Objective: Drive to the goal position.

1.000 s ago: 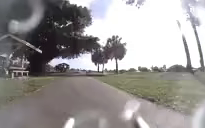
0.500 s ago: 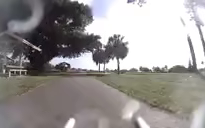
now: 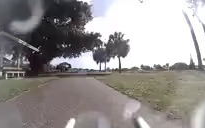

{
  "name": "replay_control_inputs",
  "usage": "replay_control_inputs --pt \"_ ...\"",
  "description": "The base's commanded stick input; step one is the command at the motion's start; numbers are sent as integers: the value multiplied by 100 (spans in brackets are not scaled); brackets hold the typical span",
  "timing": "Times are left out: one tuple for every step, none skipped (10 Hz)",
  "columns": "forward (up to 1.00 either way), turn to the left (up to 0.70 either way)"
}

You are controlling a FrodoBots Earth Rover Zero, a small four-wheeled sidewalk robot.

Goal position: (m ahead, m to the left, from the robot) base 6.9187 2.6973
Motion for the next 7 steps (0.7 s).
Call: replay_control_inputs --pt "84 6" --pt "84 6" --pt "84 6" --pt "84 14" --pt "84 33" --pt "84 33" --pt "84 33"
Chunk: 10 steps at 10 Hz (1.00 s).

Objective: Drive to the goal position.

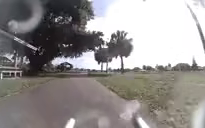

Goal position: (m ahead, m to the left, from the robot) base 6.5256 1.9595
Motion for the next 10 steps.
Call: replay_control_inputs --pt "84 25" --pt "84 18" --pt "84 10" --pt "84 3" --pt "84 3" --pt "84 3" --pt "84 3" --pt "84 3" --pt "84 3" --pt "84 3"
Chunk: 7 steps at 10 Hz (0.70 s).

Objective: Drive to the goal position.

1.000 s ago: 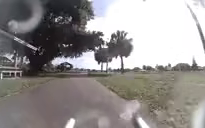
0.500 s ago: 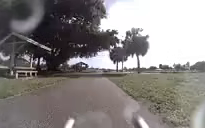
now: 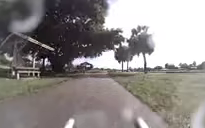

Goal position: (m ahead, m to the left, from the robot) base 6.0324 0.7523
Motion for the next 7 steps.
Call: replay_control_inputs --pt "84 3" --pt "84 3" --pt "84 3" --pt "84 3" --pt "84 3" --pt "84 3" --pt "84 3"
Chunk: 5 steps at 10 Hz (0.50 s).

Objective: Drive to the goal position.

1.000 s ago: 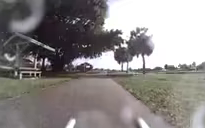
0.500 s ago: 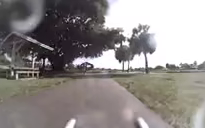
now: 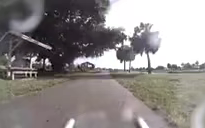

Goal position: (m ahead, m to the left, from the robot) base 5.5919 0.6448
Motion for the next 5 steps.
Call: replay_control_inputs --pt "84 3" --pt "84 3" --pt "84 3" --pt "84 3" --pt "84 3"
